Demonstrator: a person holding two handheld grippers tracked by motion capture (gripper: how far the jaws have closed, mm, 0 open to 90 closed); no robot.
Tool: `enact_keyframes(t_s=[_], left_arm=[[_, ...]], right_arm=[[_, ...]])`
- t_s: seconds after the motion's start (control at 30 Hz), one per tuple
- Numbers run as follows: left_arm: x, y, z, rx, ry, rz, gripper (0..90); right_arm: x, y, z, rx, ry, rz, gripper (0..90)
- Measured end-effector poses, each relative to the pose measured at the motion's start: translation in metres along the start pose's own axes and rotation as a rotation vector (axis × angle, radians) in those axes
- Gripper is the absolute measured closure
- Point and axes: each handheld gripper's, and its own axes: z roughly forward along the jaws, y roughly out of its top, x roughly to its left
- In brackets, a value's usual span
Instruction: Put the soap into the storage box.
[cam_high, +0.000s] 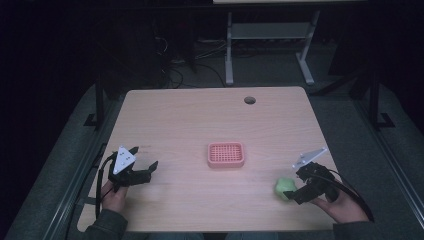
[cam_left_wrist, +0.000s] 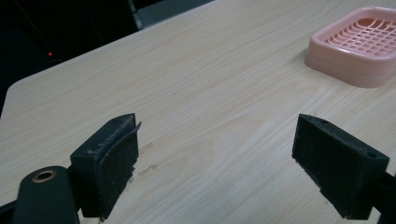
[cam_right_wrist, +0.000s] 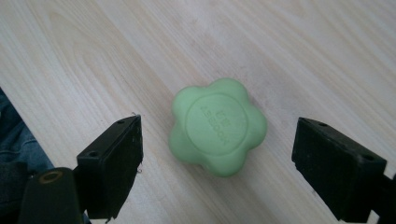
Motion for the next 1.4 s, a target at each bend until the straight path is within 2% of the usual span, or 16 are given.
enact_keyframes(t_s=[0.17,0.27,0.4,0.53,0.73,0.97,1.3,1.4], left_arm=[[0.001,0.000,-0.001,0.001,0.004,-0.005,14.1],[0.001,0.000,0.000,0.005,-0.001,0.002,14.1],[0.000,0.000,0.000,0.008,-0.005,0.012,14.1],[0.001,0.000,-0.001,0.001,-0.002,-0.001,14.1],[0.001,0.000,-0.001,-0.005,-0.005,-0.003,14.1],[0.001,0.001,-0.001,-0.005,-0.007,-0.003,14.1],[0.001,0.001,-0.001,-0.007,-0.007,-0.004,14.1],[0.001,0.001,-0.001,-0.007,-0.008,-0.003,14.1]], right_arm=[[0.002,0.006,0.009,0.025,0.026,-0.013,16.1],[0.004,0.009,0.014,0.048,0.016,-0.031,15.6],[0.001,0.010,0.018,0.057,0.014,-0.021,14.9],[0.000,0.009,0.021,0.068,0.009,-0.002,14.8],[0.002,0.012,0.030,0.098,0.010,-0.023,14.8],[0.004,0.014,0.040,0.140,-0.007,-0.026,15.3],[0.002,0.014,0.044,0.166,-0.025,-0.026,16.5],[0.002,0.014,0.046,0.178,-0.029,-0.032,19.5]])
